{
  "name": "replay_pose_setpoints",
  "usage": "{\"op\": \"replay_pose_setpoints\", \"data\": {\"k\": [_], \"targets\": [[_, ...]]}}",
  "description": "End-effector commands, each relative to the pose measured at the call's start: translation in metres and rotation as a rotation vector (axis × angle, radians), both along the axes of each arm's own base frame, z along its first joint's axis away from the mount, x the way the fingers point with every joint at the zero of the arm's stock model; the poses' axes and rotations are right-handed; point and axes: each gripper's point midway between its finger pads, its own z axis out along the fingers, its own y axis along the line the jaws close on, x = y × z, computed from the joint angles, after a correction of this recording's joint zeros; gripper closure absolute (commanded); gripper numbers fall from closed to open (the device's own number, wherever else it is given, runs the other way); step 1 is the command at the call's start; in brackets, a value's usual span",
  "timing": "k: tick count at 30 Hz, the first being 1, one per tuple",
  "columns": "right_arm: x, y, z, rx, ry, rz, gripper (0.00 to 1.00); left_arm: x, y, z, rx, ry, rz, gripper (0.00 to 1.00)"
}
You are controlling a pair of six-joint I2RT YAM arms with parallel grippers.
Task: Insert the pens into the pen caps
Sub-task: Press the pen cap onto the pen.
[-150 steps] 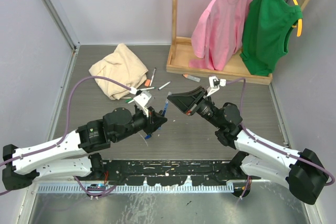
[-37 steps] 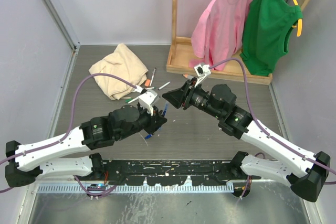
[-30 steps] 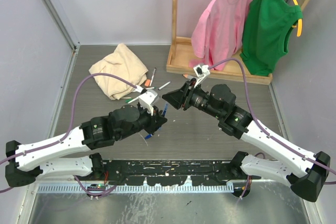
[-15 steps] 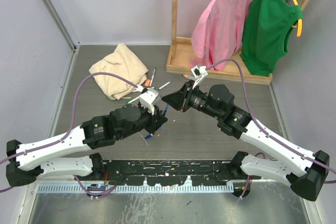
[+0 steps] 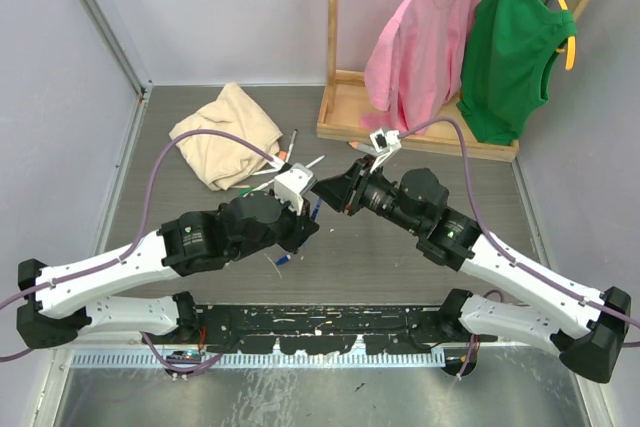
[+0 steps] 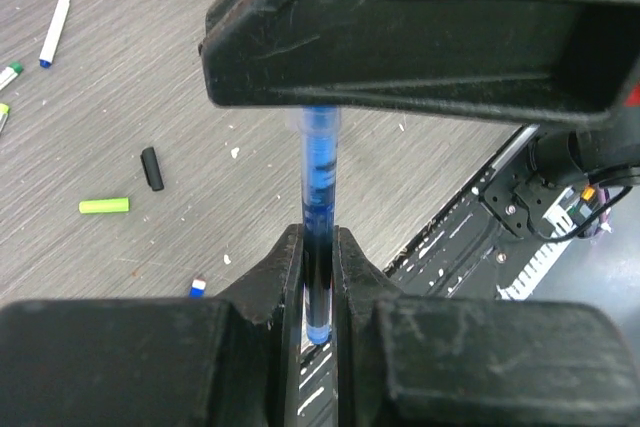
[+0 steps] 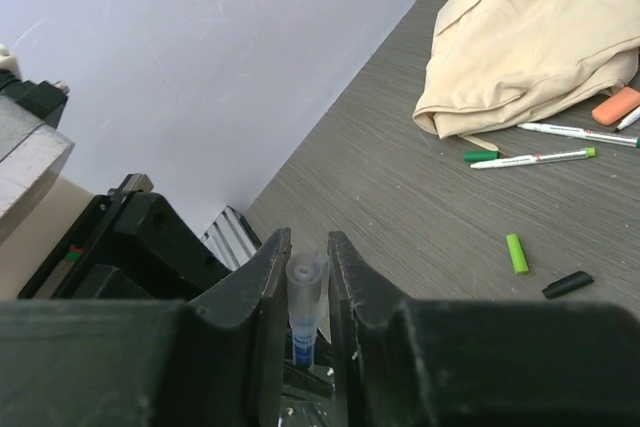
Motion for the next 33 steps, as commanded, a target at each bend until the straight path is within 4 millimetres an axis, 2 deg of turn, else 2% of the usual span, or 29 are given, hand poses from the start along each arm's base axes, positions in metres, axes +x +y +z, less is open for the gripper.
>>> {"op": "replay_pose_setpoints", "data": {"k": [1, 4, 12, 17, 23, 27, 29, 31, 33], "targets": [[-0.031, 0.014, -0.047, -0.126, 0.086, 0.033, 1.00, 0.010, -0.015, 0.095, -0.264, -0.113, 0.017, 1.00], [-0.045, 0.020, -0.070, -0.177, 0.122, 0.037, 1.00, 0.010, -0.016, 0.110, -0.287, -0.130, 0.006, 1.00], [-0.078, 0.019, -0.126, -0.281, 0.198, 0.006, 1.00, 0.006, 0.001, 0.148, -0.383, -0.197, 0.014, 1.00], [-0.099, 0.035, -0.149, -0.326, 0.231, 0.064, 1.00, 0.005, -0.001, 0.163, -0.413, -0.219, 0.000, 1.00], [-0.119, 0.036, -0.176, -0.366, 0.283, 0.105, 1.00, 0.006, 0.005, 0.188, -0.469, -0.273, 0.008, 1.00], [-0.127, 0.042, -0.185, -0.400, 0.280, 0.130, 1.00, 0.007, 0.009, 0.205, -0.499, -0.310, 0.011, 1.00], [-0.127, 0.044, -0.185, -0.396, 0.279, 0.128, 1.00, 0.006, 0.009, 0.206, -0.503, -0.314, 0.006, 1.00], [-0.123, 0.046, -0.175, -0.368, 0.257, 0.117, 1.00, 0.005, 0.007, 0.203, -0.500, -0.309, -0.002, 1.00], [-0.116, 0.048, -0.155, -0.333, 0.217, 0.096, 1.00, 0.005, 0.005, 0.197, -0.492, -0.301, -0.009, 1.00]]}}
